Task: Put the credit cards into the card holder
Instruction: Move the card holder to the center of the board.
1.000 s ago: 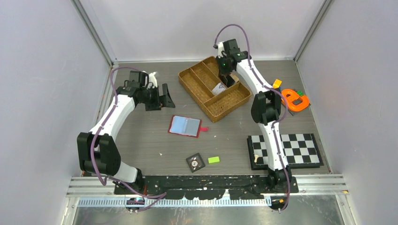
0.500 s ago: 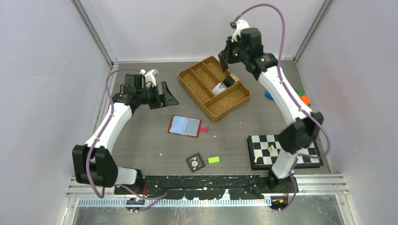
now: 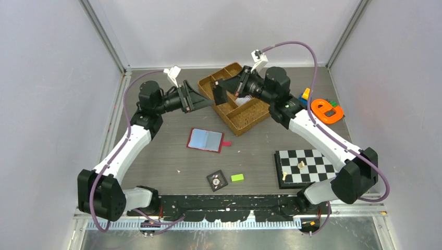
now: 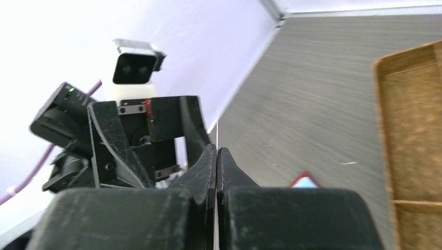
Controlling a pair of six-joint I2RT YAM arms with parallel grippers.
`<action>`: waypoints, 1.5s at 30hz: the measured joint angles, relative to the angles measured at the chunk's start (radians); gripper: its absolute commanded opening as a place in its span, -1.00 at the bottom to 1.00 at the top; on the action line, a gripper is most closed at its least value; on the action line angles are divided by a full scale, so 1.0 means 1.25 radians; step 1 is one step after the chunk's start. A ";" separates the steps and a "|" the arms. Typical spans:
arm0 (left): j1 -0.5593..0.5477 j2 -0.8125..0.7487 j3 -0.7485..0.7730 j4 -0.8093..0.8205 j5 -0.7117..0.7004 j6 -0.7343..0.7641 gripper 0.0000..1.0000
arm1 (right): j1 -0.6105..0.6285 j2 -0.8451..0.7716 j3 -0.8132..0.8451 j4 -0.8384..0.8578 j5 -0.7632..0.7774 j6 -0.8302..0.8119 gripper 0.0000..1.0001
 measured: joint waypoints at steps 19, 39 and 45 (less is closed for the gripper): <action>-0.031 0.000 -0.047 0.248 0.057 -0.153 -1.00 | 0.034 -0.023 -0.046 0.079 -0.124 0.083 -0.30; -0.023 0.000 -0.054 0.191 0.062 -0.093 0.32 | 0.035 -0.042 -0.095 0.030 -0.168 0.090 -0.99; -0.007 0.009 -0.049 -0.159 -0.122 0.136 0.43 | 0.050 -0.084 -0.212 -0.010 -0.019 0.100 -0.99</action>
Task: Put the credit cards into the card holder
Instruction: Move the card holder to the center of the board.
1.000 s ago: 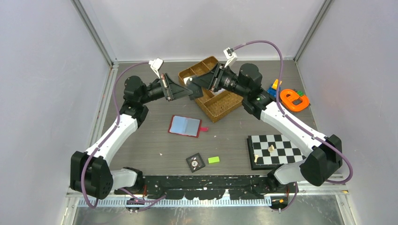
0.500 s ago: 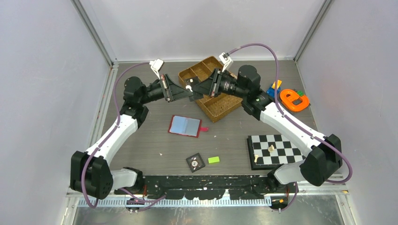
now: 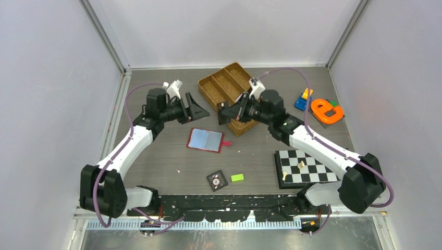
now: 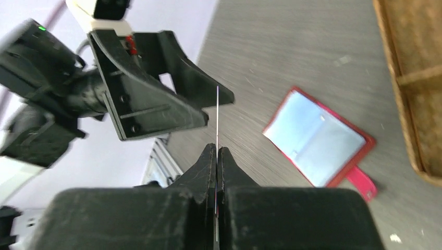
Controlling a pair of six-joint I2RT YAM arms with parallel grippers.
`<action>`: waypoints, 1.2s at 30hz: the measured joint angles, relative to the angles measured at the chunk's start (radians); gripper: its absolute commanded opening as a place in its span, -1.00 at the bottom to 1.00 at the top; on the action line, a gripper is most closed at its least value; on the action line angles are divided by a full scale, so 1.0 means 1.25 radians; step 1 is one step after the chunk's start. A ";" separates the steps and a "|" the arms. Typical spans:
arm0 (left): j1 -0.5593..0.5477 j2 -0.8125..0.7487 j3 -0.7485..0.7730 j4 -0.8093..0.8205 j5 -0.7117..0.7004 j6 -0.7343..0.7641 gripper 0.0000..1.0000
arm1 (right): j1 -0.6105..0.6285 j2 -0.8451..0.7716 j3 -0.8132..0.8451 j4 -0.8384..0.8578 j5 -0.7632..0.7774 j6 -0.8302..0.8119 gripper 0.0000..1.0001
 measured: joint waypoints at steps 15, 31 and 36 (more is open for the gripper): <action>-0.005 0.211 -0.038 -0.240 -0.337 0.202 0.48 | 0.108 0.267 -0.158 0.122 0.147 0.132 -0.99; -0.038 0.351 0.047 -0.199 -0.416 0.278 0.11 | 0.116 0.391 -0.154 0.208 0.183 0.168 -0.99; -0.071 0.380 0.072 -0.185 -0.439 0.310 -0.09 | 0.116 0.390 -0.156 0.212 0.199 0.169 -0.99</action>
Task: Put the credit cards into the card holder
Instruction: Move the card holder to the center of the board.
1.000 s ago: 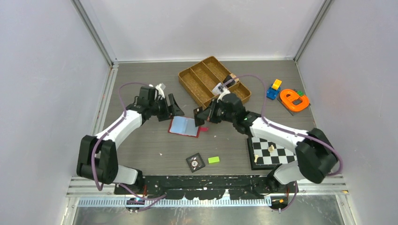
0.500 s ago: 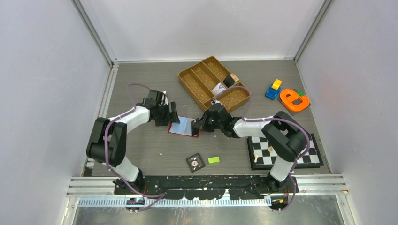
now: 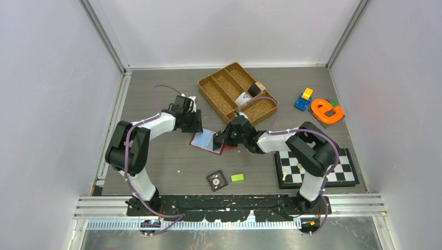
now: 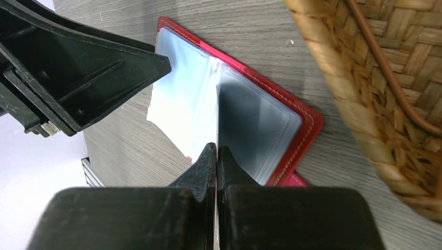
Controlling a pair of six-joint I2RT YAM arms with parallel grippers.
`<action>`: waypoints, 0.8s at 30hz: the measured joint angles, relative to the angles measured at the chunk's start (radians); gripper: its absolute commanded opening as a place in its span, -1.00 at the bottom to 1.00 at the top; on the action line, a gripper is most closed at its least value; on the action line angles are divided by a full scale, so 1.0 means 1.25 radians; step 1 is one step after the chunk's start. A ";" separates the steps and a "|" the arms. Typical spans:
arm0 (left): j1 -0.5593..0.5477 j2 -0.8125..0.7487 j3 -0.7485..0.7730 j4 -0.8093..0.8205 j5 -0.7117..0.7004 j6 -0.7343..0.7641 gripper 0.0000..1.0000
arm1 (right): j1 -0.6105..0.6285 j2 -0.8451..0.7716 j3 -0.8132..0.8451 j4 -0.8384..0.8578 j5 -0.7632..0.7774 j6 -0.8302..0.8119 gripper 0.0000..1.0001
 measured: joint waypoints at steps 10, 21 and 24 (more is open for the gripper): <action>-0.100 -0.022 -0.048 0.065 -0.058 0.007 -0.25 | 0.000 -0.098 -0.092 -0.028 0.026 0.008 -0.99; -0.209 -0.088 -0.124 0.072 -0.083 -0.136 -0.20 | 0.000 -0.219 -0.241 -0.007 0.002 0.050 -0.99; -0.211 -0.092 -0.125 0.062 -0.082 -0.153 -0.20 | 0.000 -0.221 -0.250 0.001 -0.002 0.060 -0.99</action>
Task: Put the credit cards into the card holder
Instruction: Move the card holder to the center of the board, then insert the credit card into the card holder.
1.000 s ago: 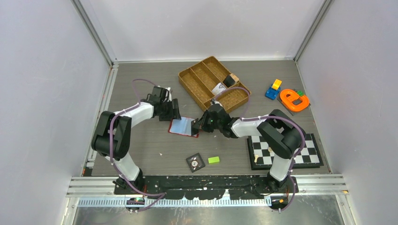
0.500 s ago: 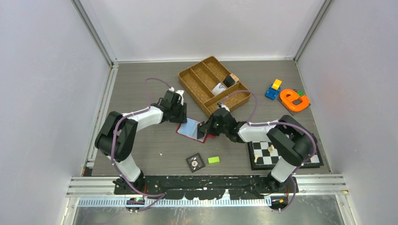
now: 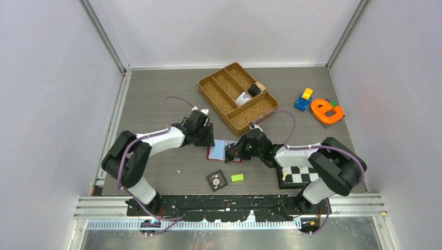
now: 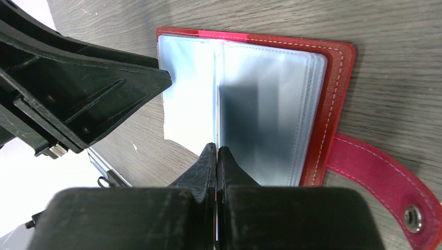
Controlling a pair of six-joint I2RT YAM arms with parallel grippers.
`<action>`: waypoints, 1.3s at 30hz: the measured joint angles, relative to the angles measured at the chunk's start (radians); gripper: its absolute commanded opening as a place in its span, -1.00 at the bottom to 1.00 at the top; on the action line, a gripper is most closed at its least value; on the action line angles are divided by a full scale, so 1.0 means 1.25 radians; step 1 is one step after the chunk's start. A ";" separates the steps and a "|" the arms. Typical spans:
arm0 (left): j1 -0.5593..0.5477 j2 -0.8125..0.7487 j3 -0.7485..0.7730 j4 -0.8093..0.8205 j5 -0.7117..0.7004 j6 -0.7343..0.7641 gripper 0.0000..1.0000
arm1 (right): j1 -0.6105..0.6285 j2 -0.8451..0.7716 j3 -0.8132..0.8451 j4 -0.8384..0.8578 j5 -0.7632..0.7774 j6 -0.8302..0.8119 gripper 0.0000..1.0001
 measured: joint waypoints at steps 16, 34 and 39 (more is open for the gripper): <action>0.000 -0.001 0.008 -0.034 0.000 -0.013 -0.23 | -0.010 0.002 -0.025 0.073 -0.031 0.012 -0.99; 0.000 -0.001 0.015 -0.055 -0.005 -0.012 -0.24 | -0.021 0.025 -0.026 0.097 -0.045 0.025 -0.99; 0.000 -0.001 0.016 -0.060 -0.008 -0.010 -0.25 | -0.022 0.025 -0.026 0.097 -0.045 0.025 -0.99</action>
